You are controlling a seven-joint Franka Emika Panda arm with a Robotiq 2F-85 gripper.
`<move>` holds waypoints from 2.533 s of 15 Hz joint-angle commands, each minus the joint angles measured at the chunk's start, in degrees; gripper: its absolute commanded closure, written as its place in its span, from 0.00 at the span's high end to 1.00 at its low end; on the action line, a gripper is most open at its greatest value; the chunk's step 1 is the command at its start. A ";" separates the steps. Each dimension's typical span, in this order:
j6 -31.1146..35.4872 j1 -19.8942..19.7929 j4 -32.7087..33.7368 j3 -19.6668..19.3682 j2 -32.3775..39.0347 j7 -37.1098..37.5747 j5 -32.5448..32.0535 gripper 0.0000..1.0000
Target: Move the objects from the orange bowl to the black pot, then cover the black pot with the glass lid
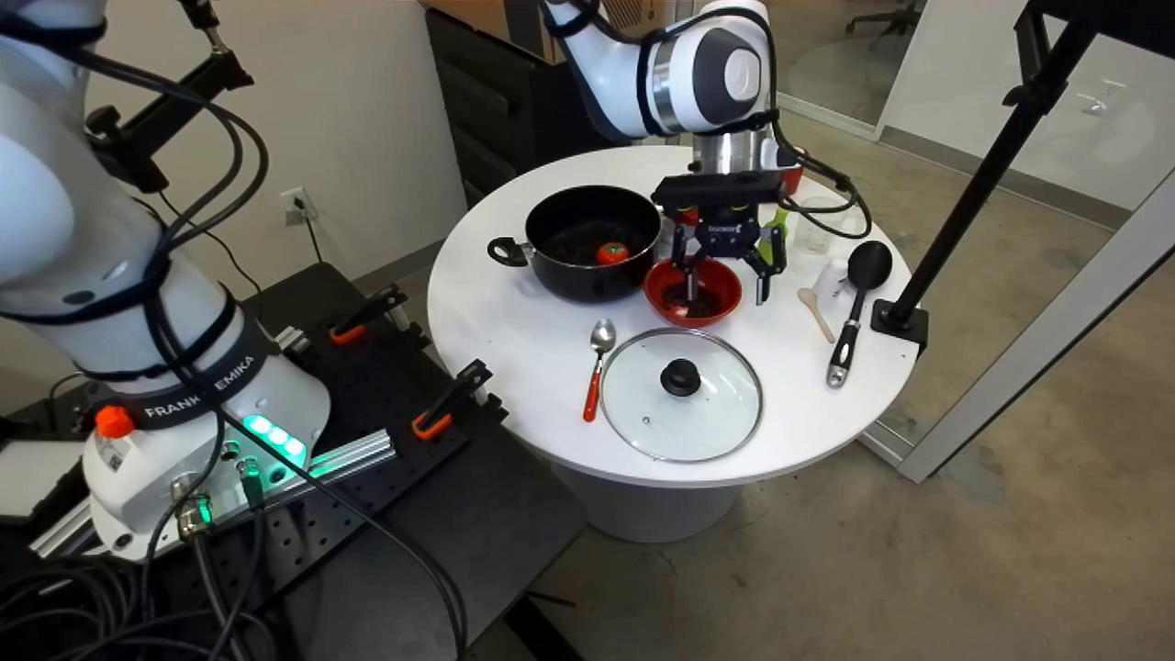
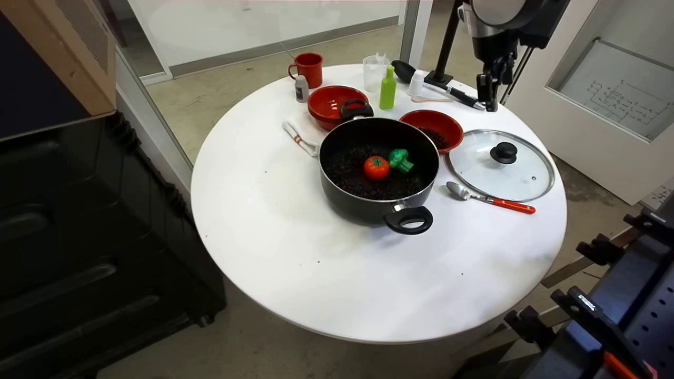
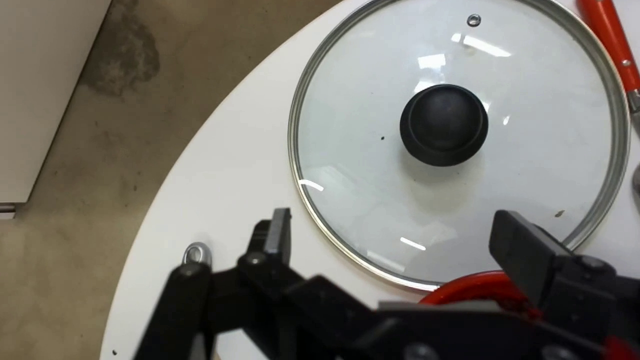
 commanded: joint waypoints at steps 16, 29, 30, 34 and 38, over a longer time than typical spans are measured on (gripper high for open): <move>11.39 -9.00 -0.74 3.21 5.26 -26.05 -0.73 1.00; 1.46 -5.07 -0.31 2.75 5.88 -33.14 -2.35 1.00; 1.13 -4.49 -0.18 2.52 6.13 -32.90 -2.77 1.00; 0.97 -2.29 -0.10 1.77 7.25 -31.83 -4.15 1.00; 1.16 -1.11 0.57 1.27 9.25 -31.36 -4.78 1.00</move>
